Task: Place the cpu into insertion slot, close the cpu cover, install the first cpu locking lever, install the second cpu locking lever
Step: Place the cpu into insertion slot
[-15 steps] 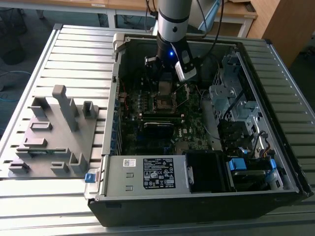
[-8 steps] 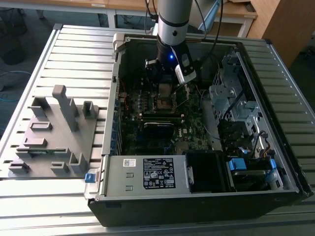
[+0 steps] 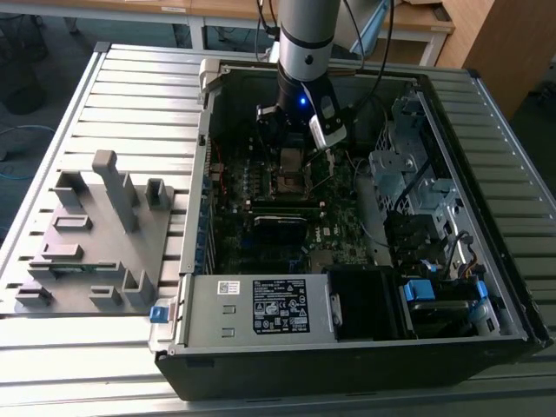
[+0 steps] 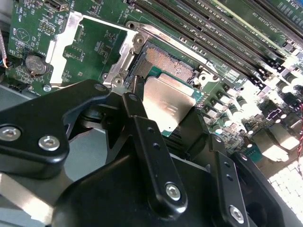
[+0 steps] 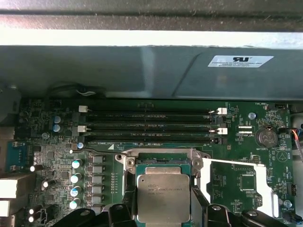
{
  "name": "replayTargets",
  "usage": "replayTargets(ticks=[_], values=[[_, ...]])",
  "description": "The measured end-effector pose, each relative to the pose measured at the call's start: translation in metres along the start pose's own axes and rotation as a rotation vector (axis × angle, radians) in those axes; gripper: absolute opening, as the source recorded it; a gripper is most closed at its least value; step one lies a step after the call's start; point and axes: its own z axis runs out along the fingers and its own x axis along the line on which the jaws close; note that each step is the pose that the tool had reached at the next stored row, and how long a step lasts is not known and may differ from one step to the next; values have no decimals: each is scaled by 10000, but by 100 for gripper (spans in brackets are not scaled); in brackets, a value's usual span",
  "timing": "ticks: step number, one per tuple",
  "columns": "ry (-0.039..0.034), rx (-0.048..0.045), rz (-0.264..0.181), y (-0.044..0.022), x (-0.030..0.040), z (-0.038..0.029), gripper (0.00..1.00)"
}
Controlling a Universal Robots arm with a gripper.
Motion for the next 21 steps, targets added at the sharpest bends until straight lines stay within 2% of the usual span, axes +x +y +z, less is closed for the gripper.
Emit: replayTargets(ticks=[6, 13, 21], values=[[-6, -1, 59, 0, 0, 3, 54], [-64, 9, 725, -1, 0, 11, 54], [-67, 8, 744, -1, 0, 11, 54]])
